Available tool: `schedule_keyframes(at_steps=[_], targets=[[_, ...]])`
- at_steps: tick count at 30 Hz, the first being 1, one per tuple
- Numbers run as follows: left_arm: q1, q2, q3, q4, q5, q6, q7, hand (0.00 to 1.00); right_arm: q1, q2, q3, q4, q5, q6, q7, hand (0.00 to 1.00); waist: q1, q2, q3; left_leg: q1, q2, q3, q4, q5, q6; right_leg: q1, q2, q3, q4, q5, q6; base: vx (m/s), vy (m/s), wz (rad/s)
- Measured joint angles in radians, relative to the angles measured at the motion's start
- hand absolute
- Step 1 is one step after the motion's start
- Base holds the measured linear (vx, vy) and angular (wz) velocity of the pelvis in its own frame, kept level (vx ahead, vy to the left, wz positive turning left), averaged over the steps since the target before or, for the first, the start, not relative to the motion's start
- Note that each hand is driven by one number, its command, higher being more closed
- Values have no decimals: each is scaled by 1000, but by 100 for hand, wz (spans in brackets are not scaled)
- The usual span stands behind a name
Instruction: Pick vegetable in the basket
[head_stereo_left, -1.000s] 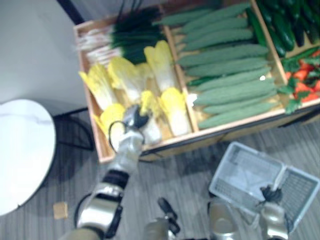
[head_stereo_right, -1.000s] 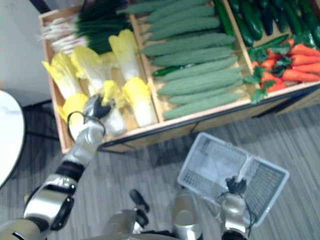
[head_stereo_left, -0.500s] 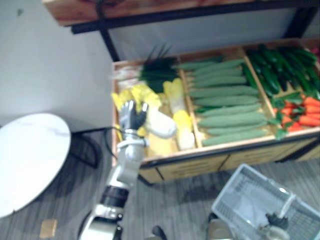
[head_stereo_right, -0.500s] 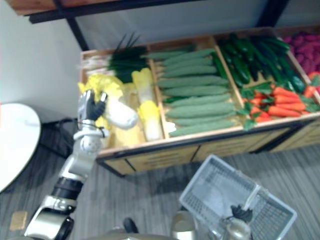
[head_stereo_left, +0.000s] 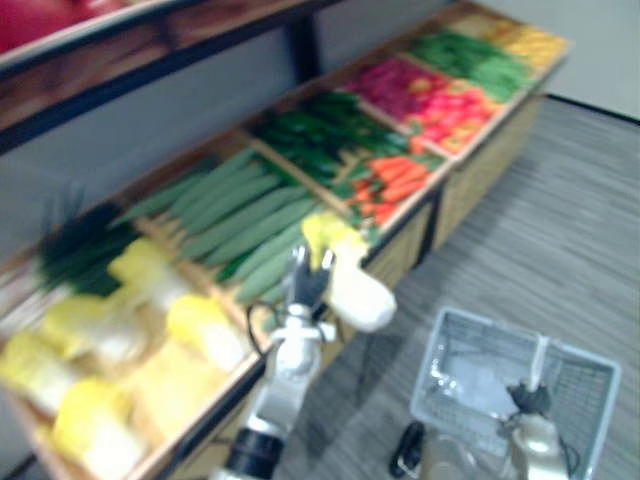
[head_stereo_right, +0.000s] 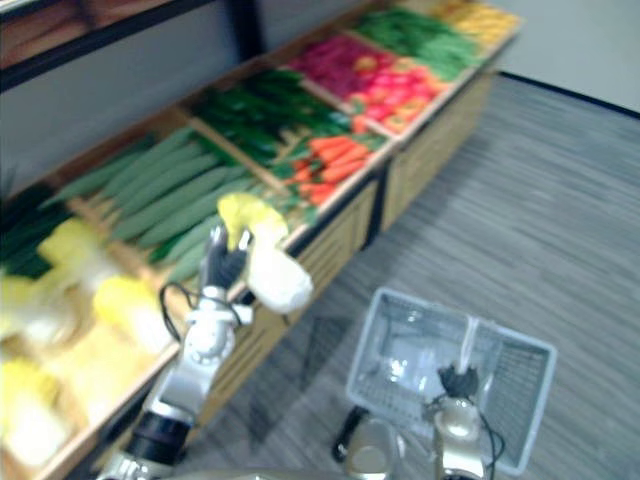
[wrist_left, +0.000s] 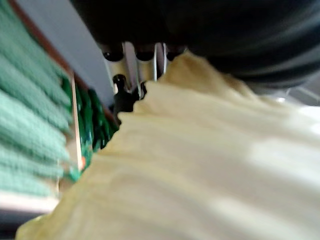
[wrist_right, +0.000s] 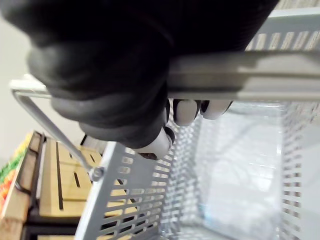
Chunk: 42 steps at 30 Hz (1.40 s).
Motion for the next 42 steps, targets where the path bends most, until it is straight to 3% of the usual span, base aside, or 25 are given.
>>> schedule_keyframes(at_steps=[1,3,5,6,7,9,10,11,13,14,15,16,18,19,22,24,25,28,31,33,34,35,37,39,42], targets=[[45,-2,-1,8,-2,-1,-11,100,-8,-12,47,-5,0,0,4,100,5,10,-7,-76,-89,-176,10,-46,-25,-1,35,64,-28,0,0,117,10,-168],[92,-2,-14,29,-23,-6,-15,100,-6,-12,87,-19,-3,3,11,100,28,8,-5,-171,-184,-312,5,-102,-16,18,80,150,-84,1,0,172,11,-188],[128,-2,-26,48,-41,-16,-28,100,-6,1,112,-19,-9,9,16,100,43,0,2,-244,-264,-432,-47,-146,-30,63,103,212,-128,2,0,181,44,-157],[146,0,-41,49,-47,-28,-38,100,-7,-1,130,-19,-9,11,17,100,59,-14,9,-266,-322,-519,-157,-150,-45,77,109,258,-140,10,-2,134,90,-149],[147,1,-55,58,-72,-42,-55,100,-14,-7,144,-19,-10,11,18,100,71,-1,7,-293,-358,-605,-279,-140,-58,83,124,300,-158,18,-4,137,131,-145],[147,-5,-84,79,-78,-49,-71,100,-15,-23,166,-20,-10,11,19,100,81,41,-11,-312,-348,-675,-424,-91,-95,112,179,381,-238,35,25,216,156,-146],[150,-8,-87,95,-79,-61,-93,100,-22,-22,182,-25,-12,12,23,100,102,67,-23,-310,-323,-645,-421,-67,-71,86,198,438,-108,41,24,367,152,-151],[147,13,-102,98,-79,-67,-110,100,-22,-7,196,-34,-19,11,25,100,89,0,-15,-303,-369,-610,-406,-56,-51,92,154,480,-70,-38,40,393,152,-101],[131,23,-164,138,-106,-66,-158,100,-31,9,201,-29,-22,20,25,100,77,-17,-11,-256,-385,-608,-437,-29,-9,82,126,471,-7,-82,100,251,100,-53],[130,35,-204,142,-119,-67,-176,100,-48,22,210,-29,-23,23,27,100,76,-48,6,-192,-405,-567,-493,-22,6,54,83,458,108,-107,149,213,62,-59],[128,43,-220,149,-125,-66,-185,100,-60,32,219,-29,-25,27,29,100,75,-61,14,-167,-410,-550,-512,-21,11,22,65,443,183,-103,154,306,94,-68],[122,61,-261,163,-148,-64,-202,100,-79,45,243,-29,-32,30,37,100,69,-69,19,-126,-407,-521,-535,-23,14,-38,28,381,329,-74,172,194,58,-49],[115,81,-305,166,-153,-63,-219,100,-114,59,279,-33,-39,30,44,100,50,-67,19,-45,-400,-498,-571,-25,15,-81,-31,291,454,-112,110,323,53,-37],[94,82,-316,167,-153,-63,-222,100,-129,61,298,-51,-50,29,48,100,48,-62,20,-24,-386,-488,-590,-30,11,-106,-50,265,449,-126,88,369,18,-21],[26,95,-321,194,-146,-64,-224,100,-173,73,367,-73,-53,25,70,100,47,-55,22,-7,-338,-466,-614,-45,-15,-162,-47,236,264,-110,96,292,-82,-23],[10,100,-323,221,-140,-63,-227,100,-177,87,410,-91,-53,24,84,100,48,-70,15,27,-324,-424,-613,-72,-60,-130,-31,247,-13,49,81,388,-193,-40],[5,85,-327,260,-122,-57,-227,100,-181,85,435,-94,-53,22,92,100,48,-33,18,64,-288,-408,-615,-102,-104,-100,16,238,-49,167,67,447,-204,-54],[-30,71,-364,311,-77,-55,-228,100,-178,80,437,-98,-53,23,98,100,40,-19,14,75,-246,-369,-621,-58,-111,-93,72,247,-56,152,35,385,-171,-43],[-44,61,-365,325,-58,-56,-227,100,-160,67,438,-102,-45,24,108,100,15,-19,14,63,-215,-384,-504,-35,-123,-29,92,243,-76,97,43,262,-94,0],[-20,52,-344,339,-58,-56,-226,100,-134,59,464,-102,-29,24,117,100,23,0,20,-51,-164,-441,-172,-1,-127,64,111,240,-132,80,43,246,-87,0],[-4,51,-328,345,-58,-54,-224,100,-129,48,495,-101,-9,26,129,100,30,16,30,-124,-129,-476,17,97,-124,122,134,247,-170,76,36,223,-44,-12],[6,51,-311,350,-58,-53,-223,100,-129,46,512,-100,-7,29,134,100,40,19,32,-160,-119,-496,99,116,-125,150,138,254,-193,67,23,226,-23,-24],[20,51,-260,349,-58,-38,-206,100,-130,48,542,-102,-7,31,139,100,62,5,44,-264,-115,-507,249,25,-110,213,137,278,-236,57,18,231,-9,-16],[25,47,-198,349,-57,-20,-181,100,-132,50,549,-121,14,31,139,100,82,-20,60,-331,-159,-490,149,-47,-93,281,113,290,-281,51,28,281,24,-14],[22,34,-152,348,-33,-11,-155,100,-134,48,550,-166,42,29,141,100,83,-27,63,-364,-233,-425,-149,-48,-73,312,73,288,-304,37,63,243,125,-5]])
